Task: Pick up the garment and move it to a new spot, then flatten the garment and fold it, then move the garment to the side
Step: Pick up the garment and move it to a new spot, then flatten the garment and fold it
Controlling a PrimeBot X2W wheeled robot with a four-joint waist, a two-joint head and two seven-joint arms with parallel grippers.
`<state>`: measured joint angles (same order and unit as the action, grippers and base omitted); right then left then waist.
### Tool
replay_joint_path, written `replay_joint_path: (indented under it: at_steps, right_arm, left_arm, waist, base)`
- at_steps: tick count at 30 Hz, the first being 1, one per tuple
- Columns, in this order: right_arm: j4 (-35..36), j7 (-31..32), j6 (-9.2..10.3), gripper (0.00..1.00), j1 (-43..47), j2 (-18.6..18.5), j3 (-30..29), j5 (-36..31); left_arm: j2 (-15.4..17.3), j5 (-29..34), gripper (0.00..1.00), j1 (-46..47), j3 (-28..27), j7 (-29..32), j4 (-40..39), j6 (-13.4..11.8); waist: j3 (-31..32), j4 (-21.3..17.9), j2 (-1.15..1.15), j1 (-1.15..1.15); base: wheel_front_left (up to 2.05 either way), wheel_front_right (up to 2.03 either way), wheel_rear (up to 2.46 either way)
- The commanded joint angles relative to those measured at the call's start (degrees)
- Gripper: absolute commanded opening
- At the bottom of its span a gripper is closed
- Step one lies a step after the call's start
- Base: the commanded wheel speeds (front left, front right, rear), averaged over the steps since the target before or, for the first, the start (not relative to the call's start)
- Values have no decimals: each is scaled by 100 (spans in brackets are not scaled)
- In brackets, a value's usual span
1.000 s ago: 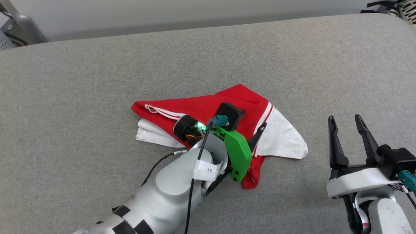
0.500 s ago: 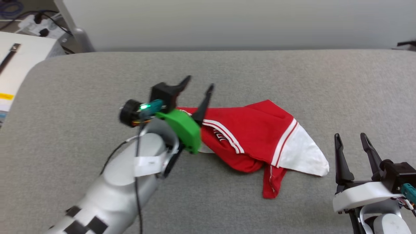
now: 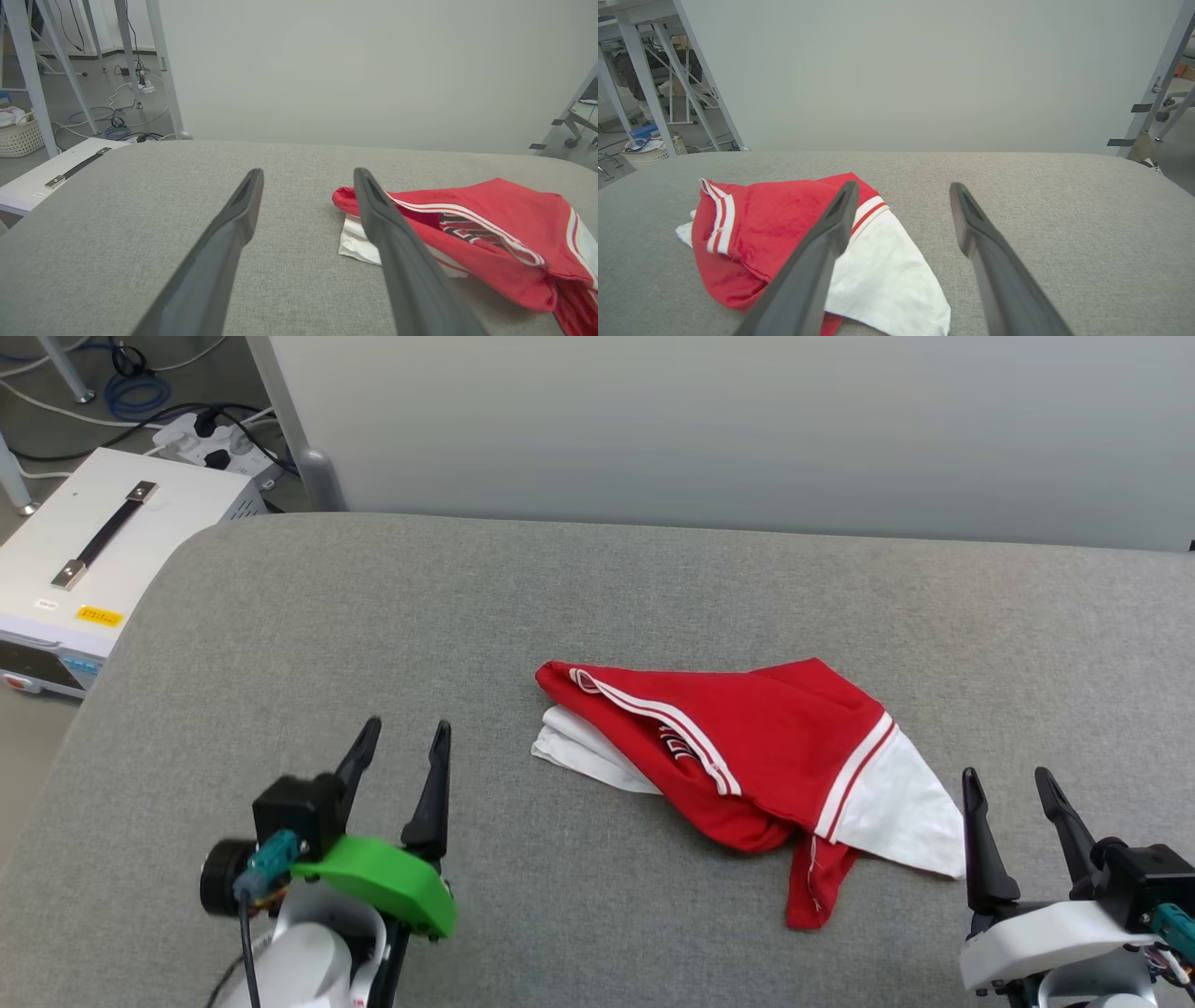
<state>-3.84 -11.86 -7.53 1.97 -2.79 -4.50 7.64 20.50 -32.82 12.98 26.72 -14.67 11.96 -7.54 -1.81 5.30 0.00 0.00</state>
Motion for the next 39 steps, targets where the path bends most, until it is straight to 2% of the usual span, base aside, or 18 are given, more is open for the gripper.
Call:
replay_joint_path:
  at_steps: [1,6,12,16,20,24,28,31,35,39]
  right_arm:
    - [-20,-5,4,100,83,-9,22,45]
    - [-39,-13,4,100,94,-9,91,70]
    - [13,12,4,100,22,-9,141,59]
    - [70,29,4,100,-21,-9,150,28]
    - [136,51,4,100,-64,-9,141,-11]
    - [203,78,4,100,-140,-9,179,-57]
    - [302,108,4,100,-255,-9,261,-69]
    - [394,132,4,100,-323,-9,294,-74]
    - [498,159,4,100,-388,-9,312,-80]
    - [562,171,4,100,-437,-9,346,-92]
  left_arm:
    - [-112,121,100,-206,-132,-32,-60,-3]
    - [-414,284,100,-595,-550,-32,-93,152]
    - [-543,503,100,-582,-789,-32,45,342]
    - [-547,425,100,-422,-843,34,185,482]
    - [-422,355,100,-30,-734,683,209,597]
    - [-301,286,100,444,-547,1727,127,631]
    - [-225,154,100,851,-432,2863,84,513]
    - [-176,113,100,1086,-346,3647,63,336]
    - [-194,57,100,1300,-259,4177,35,251]
    - [-160,202,100,1477,-213,4299,178,102]
  waist:
    - [6,-7,0,0]
    - [-15,-52,0,0]
    - [-151,-165,0,0]
    - [-318,-274,0,0]
    - [-547,-352,0,0]
    - [-784,-431,0,0]
    - [-1009,-538,0,0]
    - [-1167,-621,0,0]
    - [-1373,-723,0,0]
    - [-1549,-800,0,0]
  base:
    - [0,0,0]
    - [0,0,0]
    - [0,0,0]
    - [0,0,0]
    - [0,0,0]
    - [0,0,0]
    - [0,0,0]
    - [0,0,0]
    - [0,0,0]
    - [0,0,0]
